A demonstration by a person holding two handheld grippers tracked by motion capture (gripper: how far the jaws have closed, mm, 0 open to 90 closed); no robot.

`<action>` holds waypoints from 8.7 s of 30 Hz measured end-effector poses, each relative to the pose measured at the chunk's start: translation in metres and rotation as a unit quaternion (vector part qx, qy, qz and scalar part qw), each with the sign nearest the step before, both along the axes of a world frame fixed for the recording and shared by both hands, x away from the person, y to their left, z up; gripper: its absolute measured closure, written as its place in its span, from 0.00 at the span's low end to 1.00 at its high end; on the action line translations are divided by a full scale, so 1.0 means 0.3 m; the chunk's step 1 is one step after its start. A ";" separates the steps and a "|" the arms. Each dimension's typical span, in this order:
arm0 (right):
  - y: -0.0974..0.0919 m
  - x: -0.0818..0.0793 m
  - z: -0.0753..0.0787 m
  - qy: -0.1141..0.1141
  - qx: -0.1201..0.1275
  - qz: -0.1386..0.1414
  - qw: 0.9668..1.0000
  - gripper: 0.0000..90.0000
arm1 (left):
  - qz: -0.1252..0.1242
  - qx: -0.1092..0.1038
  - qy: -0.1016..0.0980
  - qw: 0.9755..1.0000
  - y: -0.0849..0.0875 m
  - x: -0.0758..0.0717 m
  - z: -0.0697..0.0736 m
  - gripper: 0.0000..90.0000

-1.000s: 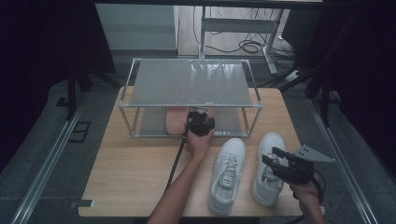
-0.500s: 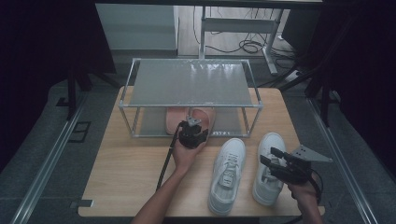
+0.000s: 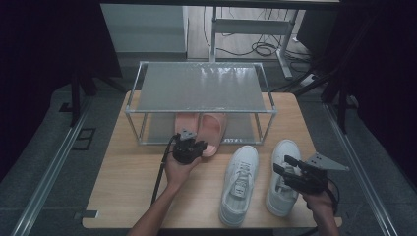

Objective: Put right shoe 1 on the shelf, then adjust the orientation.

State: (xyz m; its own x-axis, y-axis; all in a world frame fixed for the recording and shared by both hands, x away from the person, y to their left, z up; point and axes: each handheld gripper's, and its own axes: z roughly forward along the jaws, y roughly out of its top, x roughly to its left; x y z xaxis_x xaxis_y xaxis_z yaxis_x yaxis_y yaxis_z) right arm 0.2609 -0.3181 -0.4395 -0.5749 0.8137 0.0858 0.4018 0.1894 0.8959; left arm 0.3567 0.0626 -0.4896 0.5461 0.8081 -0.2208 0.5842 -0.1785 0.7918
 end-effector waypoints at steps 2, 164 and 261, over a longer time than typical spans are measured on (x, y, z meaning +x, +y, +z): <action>0.001 0.000 -0.001 0.001 0.000 0.001 1.000 0.48 | -0.005 0.007 0.001 1.000 0.020 -0.013 -0.008 0.93; 0.034 0.000 -0.006 0.012 -0.008 0.016 1.000 0.82 | -0.027 0.053 0.020 0.998 0.232 -0.255 -0.026 0.44; 0.530 0.221 -0.063 0.169 -0.261 0.140 0.940 1.00 | -0.018 0.046 0.016 0.999 0.332 -0.284 -0.012 0.39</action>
State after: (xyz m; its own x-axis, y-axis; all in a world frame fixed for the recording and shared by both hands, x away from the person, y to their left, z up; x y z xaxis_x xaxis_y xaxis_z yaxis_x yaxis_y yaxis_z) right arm 0.3272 -0.1592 -0.4585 -0.7841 0.6171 -0.0667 0.5165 0.7083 0.4812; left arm 0.2716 0.1623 -0.4933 0.5692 0.8057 -0.1640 0.6011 -0.2716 0.7516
